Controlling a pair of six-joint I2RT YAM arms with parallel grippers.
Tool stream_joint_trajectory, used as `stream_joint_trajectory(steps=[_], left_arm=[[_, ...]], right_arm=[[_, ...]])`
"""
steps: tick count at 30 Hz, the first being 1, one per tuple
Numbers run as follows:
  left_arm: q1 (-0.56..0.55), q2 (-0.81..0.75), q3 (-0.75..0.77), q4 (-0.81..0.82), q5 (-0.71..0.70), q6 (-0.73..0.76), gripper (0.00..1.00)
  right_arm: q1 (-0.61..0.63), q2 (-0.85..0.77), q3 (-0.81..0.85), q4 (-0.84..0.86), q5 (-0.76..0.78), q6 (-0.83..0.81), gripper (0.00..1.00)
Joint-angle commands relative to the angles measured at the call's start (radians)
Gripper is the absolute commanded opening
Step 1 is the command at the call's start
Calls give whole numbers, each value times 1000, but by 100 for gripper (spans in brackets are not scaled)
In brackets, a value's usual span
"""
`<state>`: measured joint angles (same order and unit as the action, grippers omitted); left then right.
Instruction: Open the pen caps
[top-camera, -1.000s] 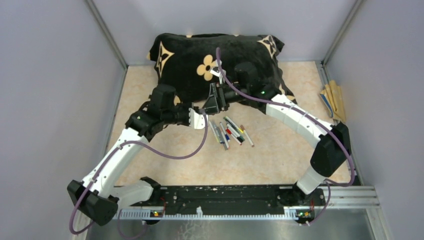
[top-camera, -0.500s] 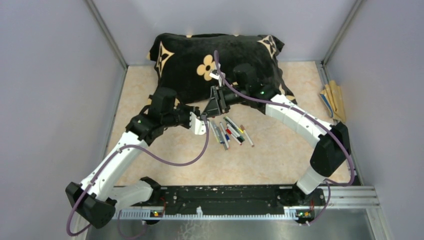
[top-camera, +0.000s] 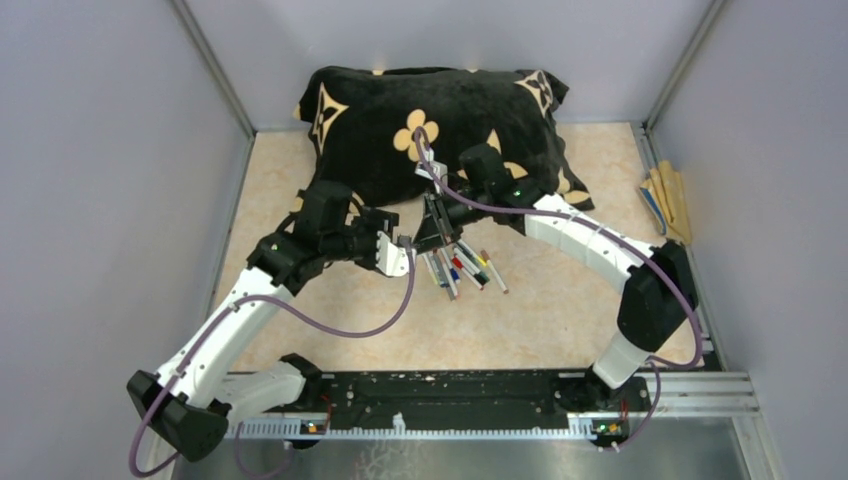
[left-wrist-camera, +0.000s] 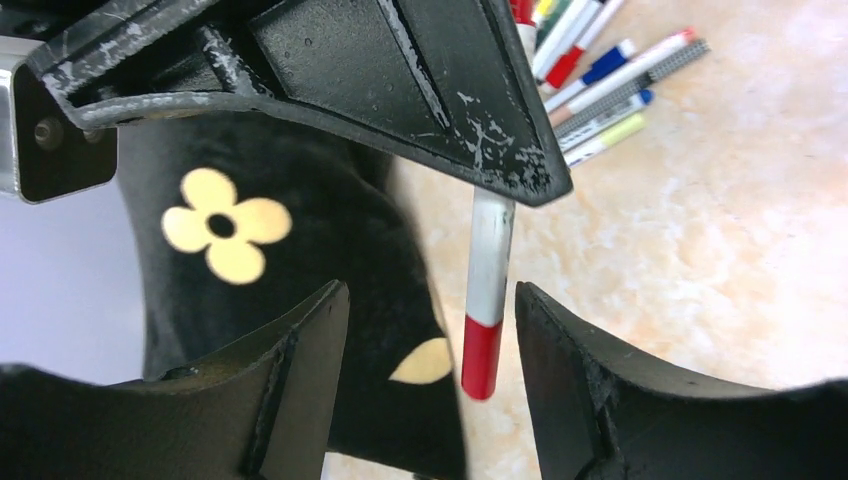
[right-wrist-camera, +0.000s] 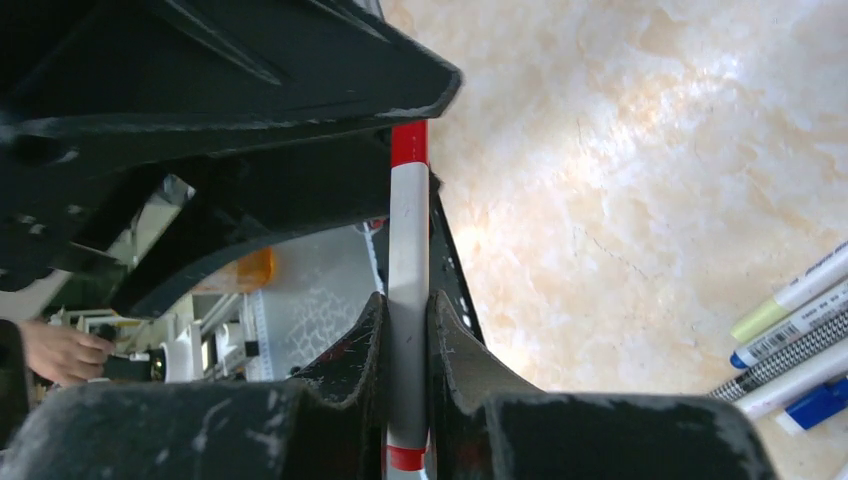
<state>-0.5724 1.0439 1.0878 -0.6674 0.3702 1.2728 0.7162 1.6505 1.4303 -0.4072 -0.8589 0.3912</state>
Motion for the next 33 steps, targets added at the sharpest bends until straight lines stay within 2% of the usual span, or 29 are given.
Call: stream_joint_trajectory(steps=[1,5,11,20,27,33], left_arm=[[-8,-6,19,-134,102,20,68],[-7,-16,-2,-169,99,90,65],[-7,-50,-71,-140,73,176,63],[-7,-21,-86,-101,48,179,57],[-8,36,-82,-73,5,171,34],[-7,40,-95,-36,-62,178,0]], right_arm=[[-2,-37,-50,1,-12,-93,0],[-3,-48,-82,9,-14,-106,0],[-4,-57,-72,11,-15,-101,0],[-5,-58,-70,70,-52,-52,0],[-5,-62,-92,102,-63,-31,0],[-14,-63,-108,75,-25,-47,0]])
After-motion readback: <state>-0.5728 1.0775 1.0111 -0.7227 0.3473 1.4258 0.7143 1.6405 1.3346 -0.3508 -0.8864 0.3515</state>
